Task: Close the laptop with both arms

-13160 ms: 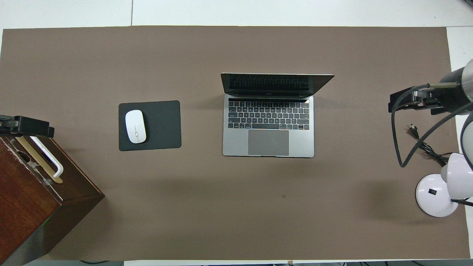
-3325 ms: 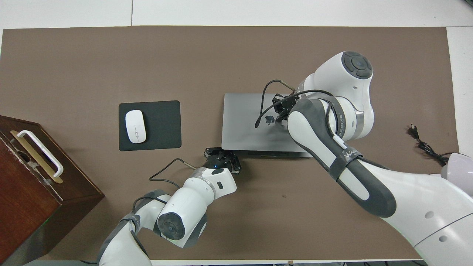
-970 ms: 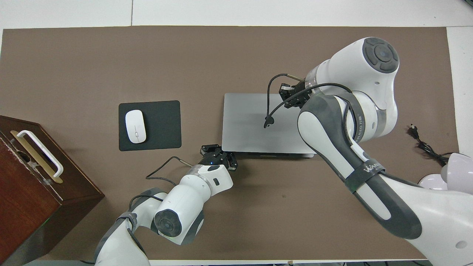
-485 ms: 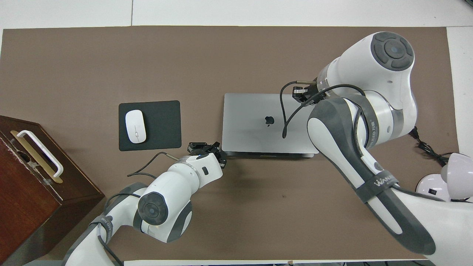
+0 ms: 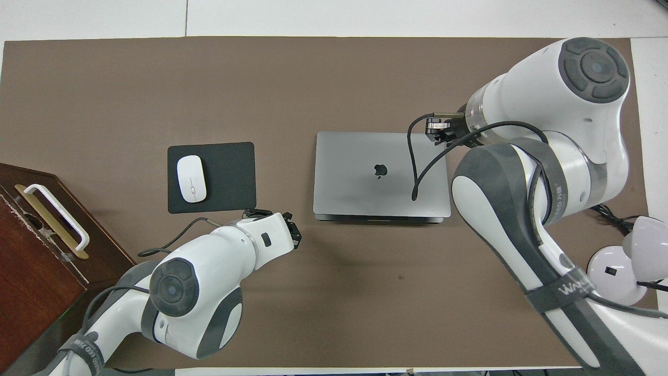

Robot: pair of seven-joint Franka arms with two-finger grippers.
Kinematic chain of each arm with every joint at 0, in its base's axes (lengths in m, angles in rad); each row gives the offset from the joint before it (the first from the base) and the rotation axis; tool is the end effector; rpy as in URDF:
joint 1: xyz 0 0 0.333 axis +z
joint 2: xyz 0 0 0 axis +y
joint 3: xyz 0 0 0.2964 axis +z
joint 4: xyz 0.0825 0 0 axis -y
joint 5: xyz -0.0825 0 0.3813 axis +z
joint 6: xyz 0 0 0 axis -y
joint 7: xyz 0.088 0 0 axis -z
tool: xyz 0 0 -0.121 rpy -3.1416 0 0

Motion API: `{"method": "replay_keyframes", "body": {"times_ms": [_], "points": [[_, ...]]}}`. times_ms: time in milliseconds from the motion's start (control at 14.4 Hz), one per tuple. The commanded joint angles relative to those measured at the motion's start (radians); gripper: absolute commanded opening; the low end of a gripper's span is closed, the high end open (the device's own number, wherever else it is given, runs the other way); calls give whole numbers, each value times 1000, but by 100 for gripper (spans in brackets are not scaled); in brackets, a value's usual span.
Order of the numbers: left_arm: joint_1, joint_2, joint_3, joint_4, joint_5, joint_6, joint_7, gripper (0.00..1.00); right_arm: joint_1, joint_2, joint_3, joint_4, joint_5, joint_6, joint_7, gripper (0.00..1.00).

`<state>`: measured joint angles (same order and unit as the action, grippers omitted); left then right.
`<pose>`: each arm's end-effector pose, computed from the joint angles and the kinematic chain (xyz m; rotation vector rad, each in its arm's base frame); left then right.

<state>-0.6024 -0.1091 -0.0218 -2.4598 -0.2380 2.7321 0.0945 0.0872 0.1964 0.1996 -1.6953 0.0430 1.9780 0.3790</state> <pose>0.4142 -0.2888 0.3469 2.7789 -0.7374 0.4827 0.5998 0.1730 0.4551 -3.0316 0.1714 -0.0901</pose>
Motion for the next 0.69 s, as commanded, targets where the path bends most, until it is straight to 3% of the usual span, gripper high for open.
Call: {"method": "replay_keyframes", "body": {"times_ms": [0,69,277,623], "points": [[61,-99,-4,33,-17,-203,30,0,-32,-44,4,-12,-28,-51,-95,80],[91,-130,-4,54,-15,-286,37,0,-32,-57,-5,-12,-28,-64,-109,100],[200,-184,-4,137,-14,-490,79,0,-43,-90,-14,-9,-29,-111,-121,100],[355,-173,-6,301,71,-757,113,1,-46,-156,-48,-10,-28,-198,-164,100]]}}
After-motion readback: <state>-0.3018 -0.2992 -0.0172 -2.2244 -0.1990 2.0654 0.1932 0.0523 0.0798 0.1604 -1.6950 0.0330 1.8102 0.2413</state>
